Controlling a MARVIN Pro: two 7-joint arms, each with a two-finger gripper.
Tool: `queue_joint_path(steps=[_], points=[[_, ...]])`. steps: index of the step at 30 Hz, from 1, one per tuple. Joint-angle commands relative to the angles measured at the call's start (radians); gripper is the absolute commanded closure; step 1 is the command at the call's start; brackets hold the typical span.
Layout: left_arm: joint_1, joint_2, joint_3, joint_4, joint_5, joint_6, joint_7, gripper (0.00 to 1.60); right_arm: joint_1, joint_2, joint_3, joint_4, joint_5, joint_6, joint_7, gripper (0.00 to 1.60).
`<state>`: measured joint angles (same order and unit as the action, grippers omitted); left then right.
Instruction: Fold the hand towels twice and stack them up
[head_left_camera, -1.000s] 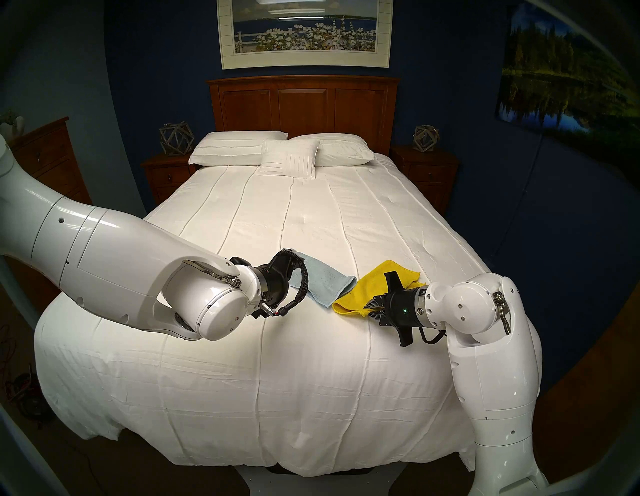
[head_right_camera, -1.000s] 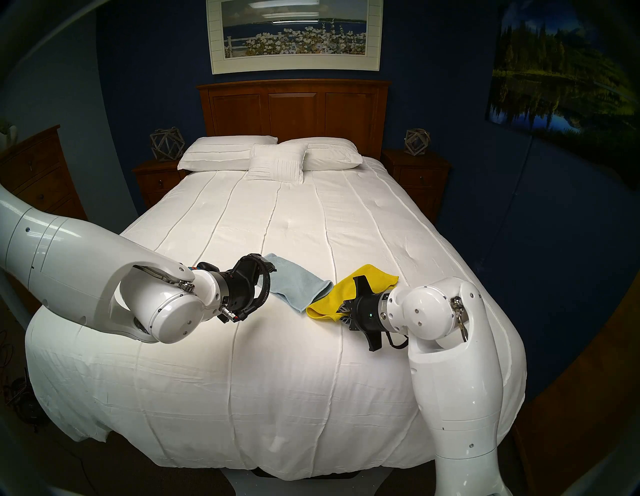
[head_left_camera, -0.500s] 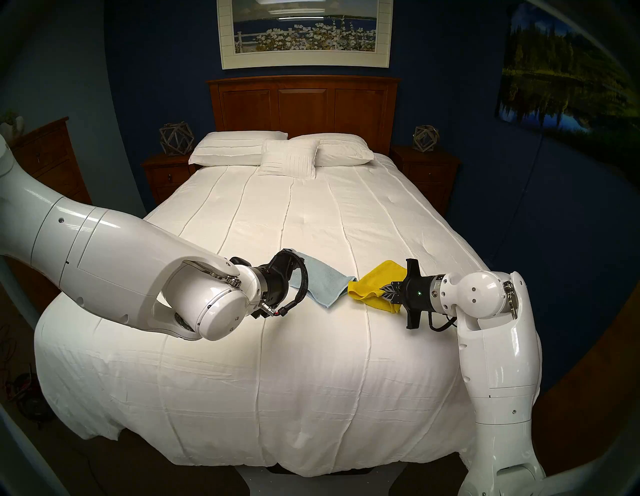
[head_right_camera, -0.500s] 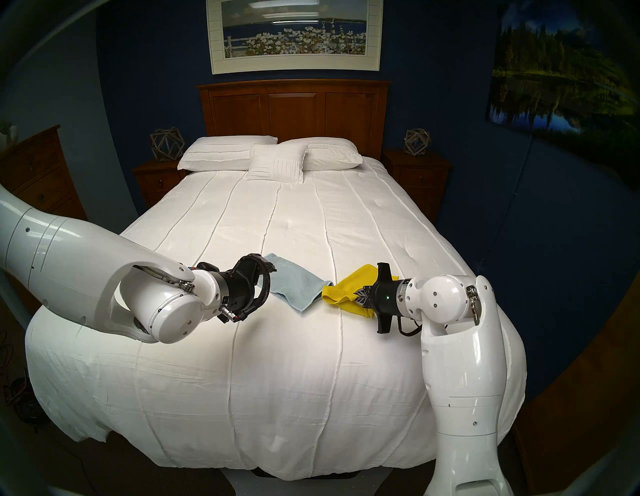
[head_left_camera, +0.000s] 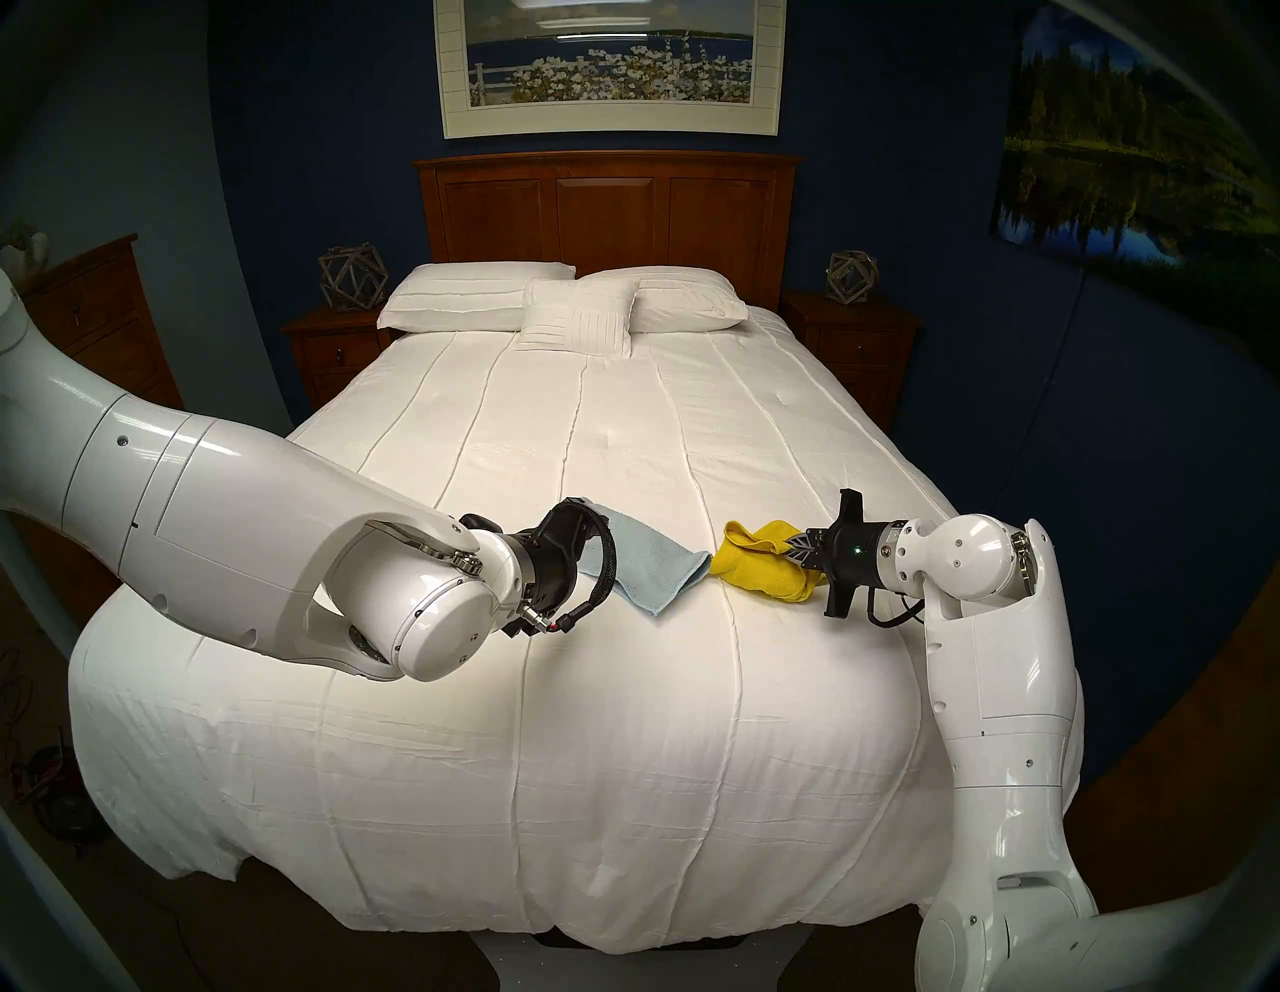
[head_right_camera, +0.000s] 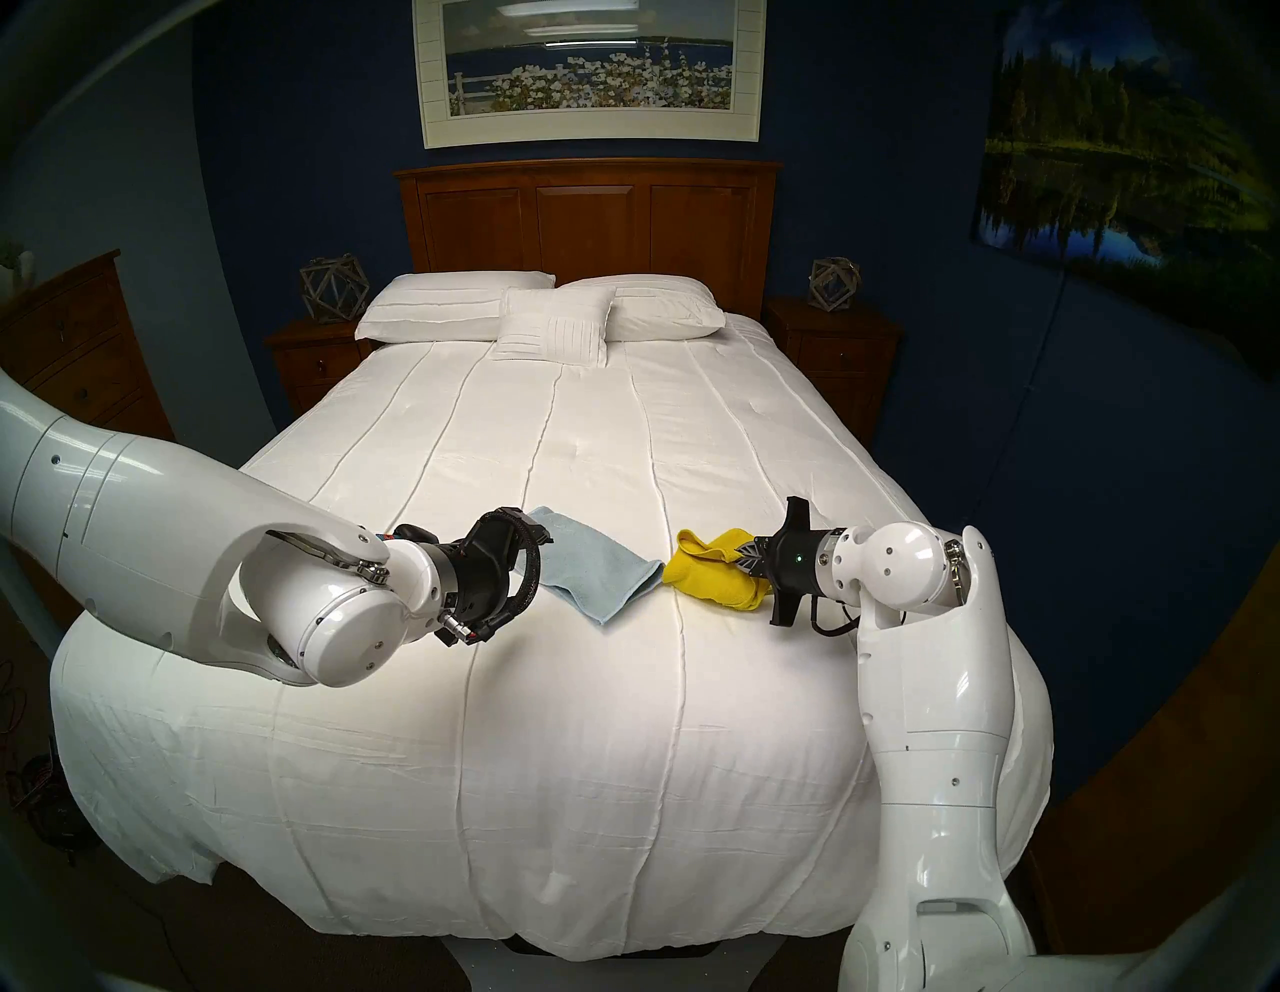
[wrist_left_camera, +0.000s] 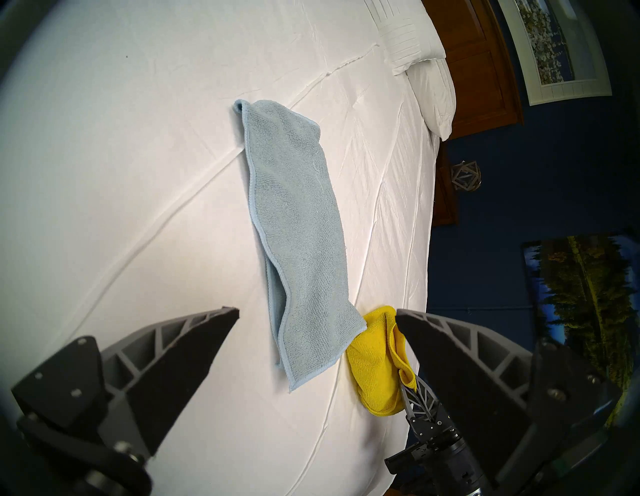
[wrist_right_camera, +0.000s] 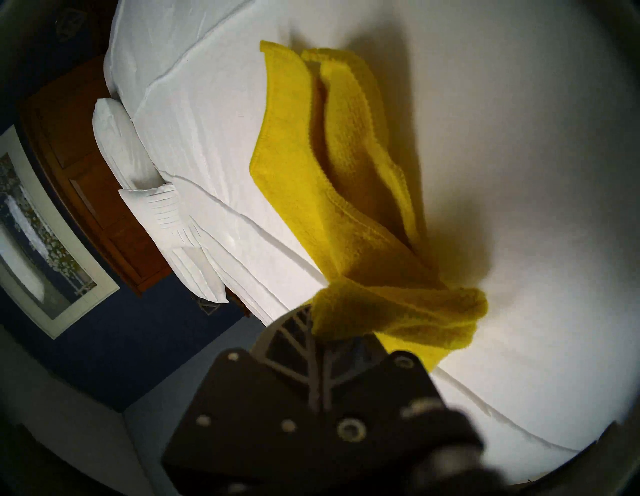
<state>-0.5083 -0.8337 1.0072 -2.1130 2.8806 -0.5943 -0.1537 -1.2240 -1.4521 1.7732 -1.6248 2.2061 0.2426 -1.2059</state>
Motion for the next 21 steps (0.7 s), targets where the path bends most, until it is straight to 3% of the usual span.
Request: queue_joint_path(steps=[1,21], points=[[-0.011,0.0,-0.009,-0.001,-0.001,0.0,-0.003,0.0,0.094,0.018,0.009,0.053,-0.007,0.02,0.051,1.6],[-0.012,0.0,-0.009,-0.001,-0.001,0.0,-0.003,0.0,0.083,0.045,0.035,0.156,-0.01,0.054,0.062,1.55]])
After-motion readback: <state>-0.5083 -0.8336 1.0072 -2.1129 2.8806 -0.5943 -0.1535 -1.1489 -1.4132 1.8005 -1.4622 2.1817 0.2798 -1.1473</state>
